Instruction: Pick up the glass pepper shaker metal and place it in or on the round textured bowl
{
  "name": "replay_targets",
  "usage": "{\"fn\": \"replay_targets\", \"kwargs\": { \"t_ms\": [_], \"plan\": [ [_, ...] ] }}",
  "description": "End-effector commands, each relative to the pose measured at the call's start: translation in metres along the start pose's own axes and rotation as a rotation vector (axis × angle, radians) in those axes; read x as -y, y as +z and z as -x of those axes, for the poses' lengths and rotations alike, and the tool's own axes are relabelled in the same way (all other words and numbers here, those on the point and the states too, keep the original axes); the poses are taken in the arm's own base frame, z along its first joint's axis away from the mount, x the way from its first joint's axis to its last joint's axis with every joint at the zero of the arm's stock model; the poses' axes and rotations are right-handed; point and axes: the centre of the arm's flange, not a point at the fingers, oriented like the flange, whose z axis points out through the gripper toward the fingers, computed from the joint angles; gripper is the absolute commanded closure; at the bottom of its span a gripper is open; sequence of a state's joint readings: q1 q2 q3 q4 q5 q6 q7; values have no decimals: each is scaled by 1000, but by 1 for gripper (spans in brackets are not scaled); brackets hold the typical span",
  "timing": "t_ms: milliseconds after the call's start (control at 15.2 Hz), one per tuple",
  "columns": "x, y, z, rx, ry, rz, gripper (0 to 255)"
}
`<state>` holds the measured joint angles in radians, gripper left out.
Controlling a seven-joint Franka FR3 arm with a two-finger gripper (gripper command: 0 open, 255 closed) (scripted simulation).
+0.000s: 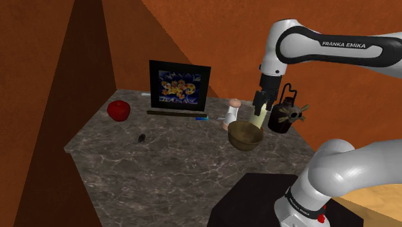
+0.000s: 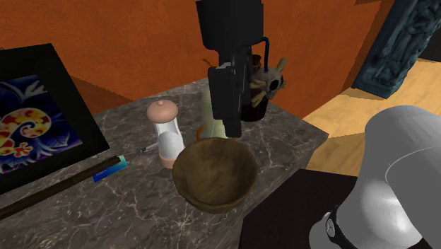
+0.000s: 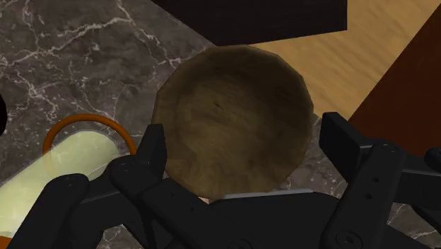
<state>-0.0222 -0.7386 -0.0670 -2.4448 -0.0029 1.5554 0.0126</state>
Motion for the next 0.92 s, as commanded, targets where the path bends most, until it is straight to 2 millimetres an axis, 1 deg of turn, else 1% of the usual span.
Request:
{"fn": "replay_targets", "kwargs": {
  "t_ms": [0, 462, 858],
  "plan": [
    [0, 0, 0, 0, 0, 0, 0],
    [-11, 3, -77, -76, 20, 98, 0],
    [-22, 0, -143, -140, 37, 181, 0]
  ]
}}
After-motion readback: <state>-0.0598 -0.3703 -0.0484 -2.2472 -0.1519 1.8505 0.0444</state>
